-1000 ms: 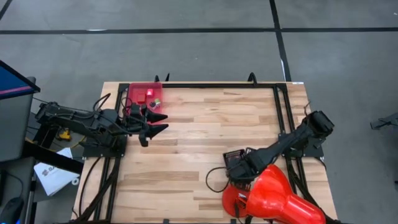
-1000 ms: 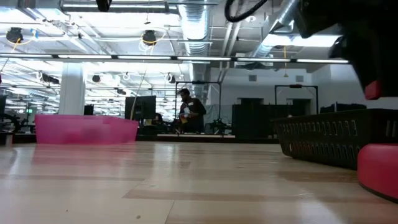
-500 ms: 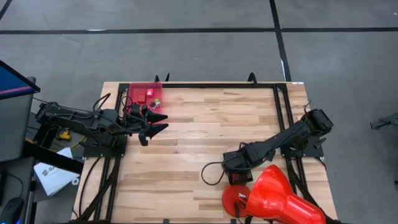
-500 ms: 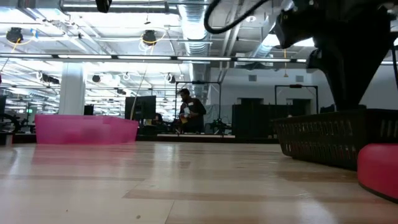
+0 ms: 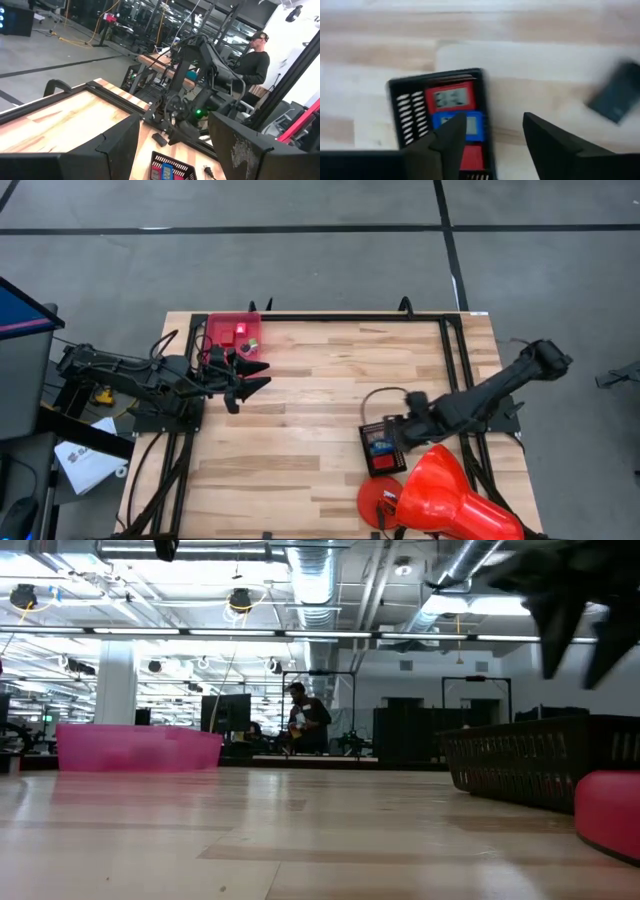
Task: Pick & Place Office items
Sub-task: Put the black digital timer into the black bin
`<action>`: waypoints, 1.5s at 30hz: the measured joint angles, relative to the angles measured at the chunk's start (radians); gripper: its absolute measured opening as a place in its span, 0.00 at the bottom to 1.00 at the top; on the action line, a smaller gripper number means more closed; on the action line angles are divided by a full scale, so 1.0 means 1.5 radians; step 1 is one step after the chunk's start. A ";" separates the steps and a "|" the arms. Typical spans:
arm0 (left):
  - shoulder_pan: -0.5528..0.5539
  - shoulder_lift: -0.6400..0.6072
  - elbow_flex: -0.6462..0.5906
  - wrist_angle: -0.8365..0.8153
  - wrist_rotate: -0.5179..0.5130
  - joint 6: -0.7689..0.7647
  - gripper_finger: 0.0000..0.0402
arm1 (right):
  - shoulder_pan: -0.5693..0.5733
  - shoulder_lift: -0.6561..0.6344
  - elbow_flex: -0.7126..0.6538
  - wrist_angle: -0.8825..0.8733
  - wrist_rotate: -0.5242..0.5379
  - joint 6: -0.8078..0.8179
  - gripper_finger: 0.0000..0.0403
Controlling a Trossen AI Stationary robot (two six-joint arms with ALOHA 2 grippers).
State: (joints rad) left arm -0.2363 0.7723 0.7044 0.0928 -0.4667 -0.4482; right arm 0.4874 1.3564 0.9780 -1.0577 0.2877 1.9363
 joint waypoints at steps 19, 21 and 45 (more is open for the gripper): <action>0.000 0.000 0.000 0.005 0.014 0.001 0.58 | -0.002 0.004 -0.153 -0.064 -0.122 0.210 0.62; 0.000 0.000 0.000 0.005 0.015 0.000 0.58 | -0.003 0.012 -0.168 -0.055 -0.126 0.211 0.62; 0.000 0.000 0.000 0.114 0.015 -0.021 0.58 | 0.031 0.095 -0.250 0.022 -0.115 0.230 0.62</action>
State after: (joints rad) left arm -0.2363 0.7723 0.7044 0.2643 -0.4438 -0.4801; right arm 0.5336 1.4983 0.6037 -1.0252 0.1156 2.2816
